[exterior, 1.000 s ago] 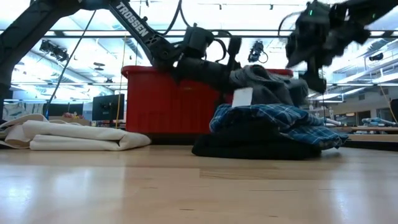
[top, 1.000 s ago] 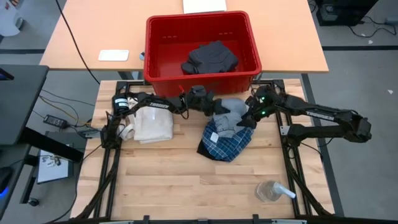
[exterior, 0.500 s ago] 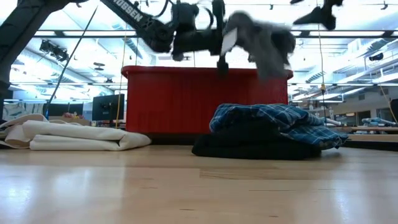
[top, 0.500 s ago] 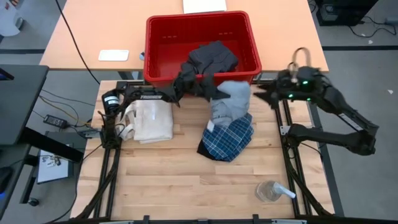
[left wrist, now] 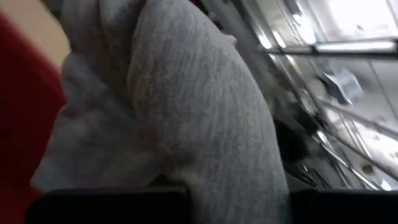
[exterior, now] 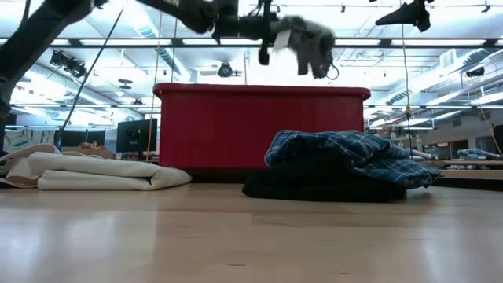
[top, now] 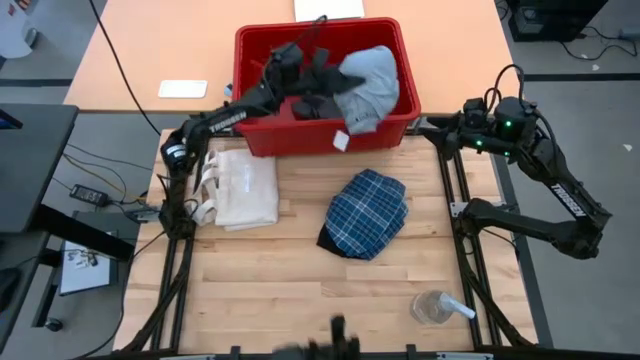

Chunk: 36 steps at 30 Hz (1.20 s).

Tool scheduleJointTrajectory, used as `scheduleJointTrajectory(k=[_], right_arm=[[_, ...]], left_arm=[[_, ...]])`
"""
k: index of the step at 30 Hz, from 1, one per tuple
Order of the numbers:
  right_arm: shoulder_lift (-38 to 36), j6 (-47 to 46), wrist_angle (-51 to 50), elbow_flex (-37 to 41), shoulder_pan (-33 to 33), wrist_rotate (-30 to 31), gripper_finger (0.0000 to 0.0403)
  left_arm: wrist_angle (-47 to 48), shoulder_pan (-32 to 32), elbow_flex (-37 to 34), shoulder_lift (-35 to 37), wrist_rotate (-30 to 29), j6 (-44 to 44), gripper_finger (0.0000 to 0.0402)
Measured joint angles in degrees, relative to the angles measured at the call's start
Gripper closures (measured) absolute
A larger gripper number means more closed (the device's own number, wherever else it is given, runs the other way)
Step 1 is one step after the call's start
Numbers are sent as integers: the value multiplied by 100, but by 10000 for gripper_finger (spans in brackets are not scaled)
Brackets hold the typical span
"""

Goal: Fold laundry
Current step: Put the gray shirt into the red laundry bin

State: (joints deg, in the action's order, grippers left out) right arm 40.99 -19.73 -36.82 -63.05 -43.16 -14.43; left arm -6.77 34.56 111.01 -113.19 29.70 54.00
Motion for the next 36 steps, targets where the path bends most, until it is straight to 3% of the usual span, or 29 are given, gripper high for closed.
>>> scheduleJointTrajectory(k=[9, 18, 24, 27, 32, 36], right_arm=[[175, -125, 120, 2, -11, -63, 104], [403, -461, 151, 2, -11, -205, 104], [439, -625, 216, 2, 36, -259, 104], [437, -639, 285, 2, 81, -262, 104], [438, -743, 453, 2, 121, -263, 108], [438, -861, 563, 2, 121, -276, 117]], left_arm=[[-429, 1079, 6, -742, 54, 609, 346], [-2147, 1325, 4, -1770, 92, 1741, 346], [-2062, 1306, -2, -2289, -32, 1793, 342], [-1512, 1248, -3, -2352, -240, 1553, 301], [-229, 1203, 1, -2352, -596, 825, 174], [742, 1252, 10, -2347, -718, 774, 90]])
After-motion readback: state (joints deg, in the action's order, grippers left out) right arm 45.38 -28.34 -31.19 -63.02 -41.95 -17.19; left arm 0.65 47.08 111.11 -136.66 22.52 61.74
